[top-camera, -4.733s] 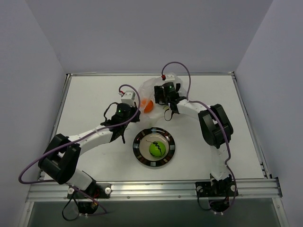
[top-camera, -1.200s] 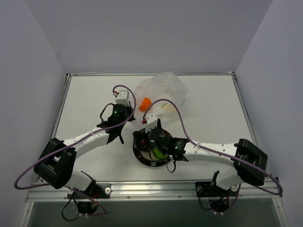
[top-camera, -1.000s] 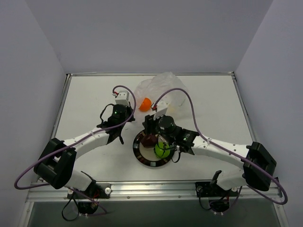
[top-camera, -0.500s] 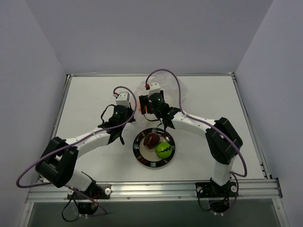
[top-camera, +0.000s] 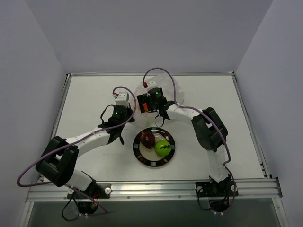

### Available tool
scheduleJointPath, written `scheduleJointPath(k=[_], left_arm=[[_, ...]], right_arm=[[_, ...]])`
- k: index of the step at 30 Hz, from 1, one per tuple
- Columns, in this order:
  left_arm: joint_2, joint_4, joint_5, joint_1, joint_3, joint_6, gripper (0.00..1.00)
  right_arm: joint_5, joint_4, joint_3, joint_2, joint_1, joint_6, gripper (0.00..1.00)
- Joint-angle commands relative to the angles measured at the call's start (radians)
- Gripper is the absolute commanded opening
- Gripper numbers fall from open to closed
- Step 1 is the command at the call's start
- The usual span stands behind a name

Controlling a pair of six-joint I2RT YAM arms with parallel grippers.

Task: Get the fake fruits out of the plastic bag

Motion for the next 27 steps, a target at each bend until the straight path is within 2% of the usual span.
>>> scheduleJointPath(k=[1,6,11,14,17,18,21,24,27], left_arm=[[-0.019,0.031,-0.021,0.010,0.013,-0.006,0.02],[-0.019,0.032,-0.018,0.011,0.013,-0.007,0.02],[-0.019,0.032,-0.015,0.011,0.013,-0.006,0.02],[-0.016,0.032,-0.013,0.013,0.013,-0.006,0.02],[-0.020,0.031,-0.017,0.014,0.013,-0.005,0.02],[-0.022,0.031,-0.018,0.015,0.011,-0.005,0.02],[-0.019,0.031,-0.018,0.016,0.011,-0.005,0.02],[-0.016,0.034,-0.013,0.019,0.011,-0.008,0.02],[-0.019,0.034,-0.010,0.018,0.011,-0.011,0.02]], right_arm=[[-0.127,0.022,0.041,0.020,0.004,-0.018,1.00],[-0.183,0.036,0.093,0.075,-0.009,-0.015,1.00],[-0.094,0.078,0.137,0.123,-0.017,0.001,1.00],[-0.092,0.120,0.156,0.172,-0.026,0.036,1.00],[-0.092,0.181,0.136,0.181,-0.026,0.068,0.86],[-0.103,0.230,0.101,0.160,-0.028,0.077,0.72],[-0.111,0.292,0.035,0.096,-0.025,0.094,0.48],[-0.097,0.301,-0.008,0.005,-0.020,0.104,0.41],[-0.110,0.296,-0.091,-0.096,-0.011,0.110,0.38]])
